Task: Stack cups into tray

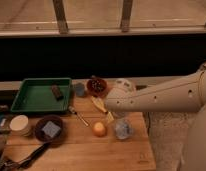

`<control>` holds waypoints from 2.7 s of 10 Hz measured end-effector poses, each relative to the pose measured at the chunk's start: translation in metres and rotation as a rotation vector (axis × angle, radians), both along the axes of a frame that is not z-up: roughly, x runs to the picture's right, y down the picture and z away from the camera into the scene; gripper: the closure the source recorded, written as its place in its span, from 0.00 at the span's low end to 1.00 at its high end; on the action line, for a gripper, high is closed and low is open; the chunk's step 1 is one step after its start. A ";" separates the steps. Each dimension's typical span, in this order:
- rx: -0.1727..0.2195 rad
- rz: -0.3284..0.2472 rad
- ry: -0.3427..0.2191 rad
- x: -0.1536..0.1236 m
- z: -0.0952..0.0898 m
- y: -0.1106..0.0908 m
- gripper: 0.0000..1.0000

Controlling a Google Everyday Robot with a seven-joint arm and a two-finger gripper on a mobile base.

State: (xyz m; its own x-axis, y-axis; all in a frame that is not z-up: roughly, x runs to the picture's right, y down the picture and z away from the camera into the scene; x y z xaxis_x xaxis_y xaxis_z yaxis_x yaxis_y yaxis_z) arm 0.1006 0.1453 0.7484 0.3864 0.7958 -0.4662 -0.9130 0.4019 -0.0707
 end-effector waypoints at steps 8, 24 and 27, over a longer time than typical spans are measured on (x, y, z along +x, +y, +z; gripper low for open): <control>0.083 0.032 -0.003 0.002 -0.009 -0.033 0.20; 0.137 -0.043 -0.281 -0.121 0.038 -0.152 0.20; 0.088 -0.107 -0.391 -0.159 0.074 -0.153 0.20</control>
